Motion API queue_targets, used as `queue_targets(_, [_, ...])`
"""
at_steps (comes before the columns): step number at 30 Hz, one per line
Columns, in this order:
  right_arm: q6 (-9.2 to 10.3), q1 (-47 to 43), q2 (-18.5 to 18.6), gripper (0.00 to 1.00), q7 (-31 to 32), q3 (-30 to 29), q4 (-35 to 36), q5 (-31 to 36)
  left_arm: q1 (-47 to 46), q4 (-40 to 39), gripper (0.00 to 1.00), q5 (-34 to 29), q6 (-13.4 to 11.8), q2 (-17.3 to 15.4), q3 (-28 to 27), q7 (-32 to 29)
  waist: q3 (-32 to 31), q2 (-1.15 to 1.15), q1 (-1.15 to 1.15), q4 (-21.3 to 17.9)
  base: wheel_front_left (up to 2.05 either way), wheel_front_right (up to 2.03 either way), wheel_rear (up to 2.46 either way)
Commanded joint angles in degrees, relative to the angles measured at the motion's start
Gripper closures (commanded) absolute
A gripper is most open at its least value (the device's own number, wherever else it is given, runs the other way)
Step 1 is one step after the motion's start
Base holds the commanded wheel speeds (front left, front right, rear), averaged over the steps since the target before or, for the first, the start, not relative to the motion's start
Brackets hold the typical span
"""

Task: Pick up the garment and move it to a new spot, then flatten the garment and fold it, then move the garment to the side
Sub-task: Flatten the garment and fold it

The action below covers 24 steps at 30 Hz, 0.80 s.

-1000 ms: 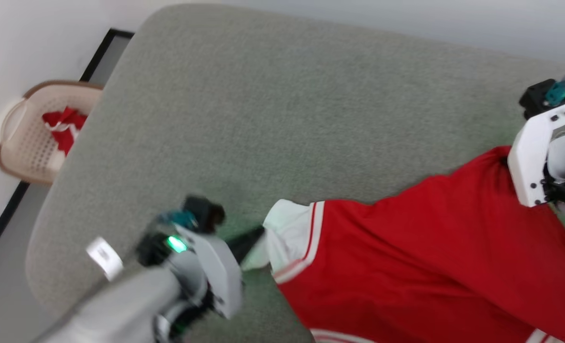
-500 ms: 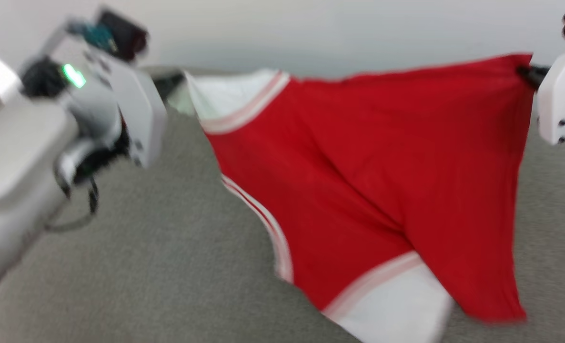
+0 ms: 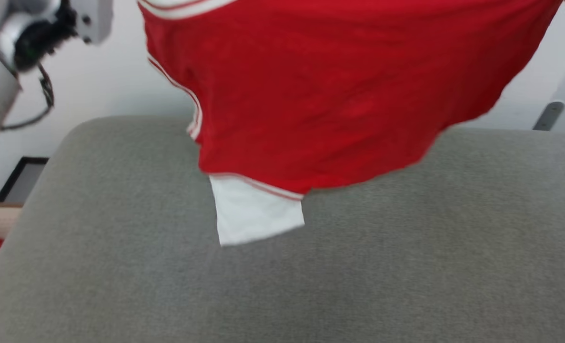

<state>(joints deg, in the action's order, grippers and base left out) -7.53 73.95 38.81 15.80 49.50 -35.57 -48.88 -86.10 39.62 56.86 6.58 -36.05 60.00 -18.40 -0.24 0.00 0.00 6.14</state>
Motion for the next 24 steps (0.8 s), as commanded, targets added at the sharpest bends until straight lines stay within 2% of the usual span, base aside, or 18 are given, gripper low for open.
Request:
queue_targets(1, [0.08, 0.96, 0.13, 1.0, 0.2, -0.33, 0.39, 0.23, -1.74, 1.07, 1.0, -0.31, 0.34, 0.35, 0.06, -0.11, 0.05, 0.0, 0.0, -1.58, 0.0, 0.0, 0.0])
queue_targets(8, [0.08, 5.69, -1.62, 1.0, -0.17, -2.64, -1.19, 2.26, -8.28, 3.99, 1.0, 0.61, 0.79, 1.87, -0.48, -0.33, 8.77, 0.0, 0.0, -3.06, 0.0, 0.0, 0.0])
queue_targets(15, [0.08, 13.44, -5.47, 1.0, -3.52, -5.85, -5.95, 7.56, -16.28, 5.6, 1.0, -3.26, 0.42, 2.66, -0.16, 3.29, 21.64, 0.0, 0.0, -3.71, 0.0, 0.0, 0.0])
queue_targets(18, [0.07, 18.42, -8.34, 1.0, -9.68, -8.73, -11.57, 13.15, -21.44, 8.24, 1.0, -7.44, -1.65, 4.25, -0.04, 9.03, 27.9, 0.0, 0.0, -4.0, 0.0, 0.0, 0.0])
queue_targets(22, [0.08, 26.1, -11.32, 1.0, -24.32, -15.83, -21.33, 24.55, -27.82, 12.6, 1.0, -10.83, -5.6, 7.4, -1.26, 18.28, 33.17, 0.0, 0.0, -3.4, 0.0, 0.0, 0.0])
queue_targets(24, [0.08, 29.32, -12.57, 1.0, -28.84, -19.84, -25.31, 30.48, -31.65, 14.15, 1.0, -12.25, -6.9, 8.73, -2.24, 23.63, 35.74, 0.0, 0.0, -2.83, 0.0, 0.0, 0.0])
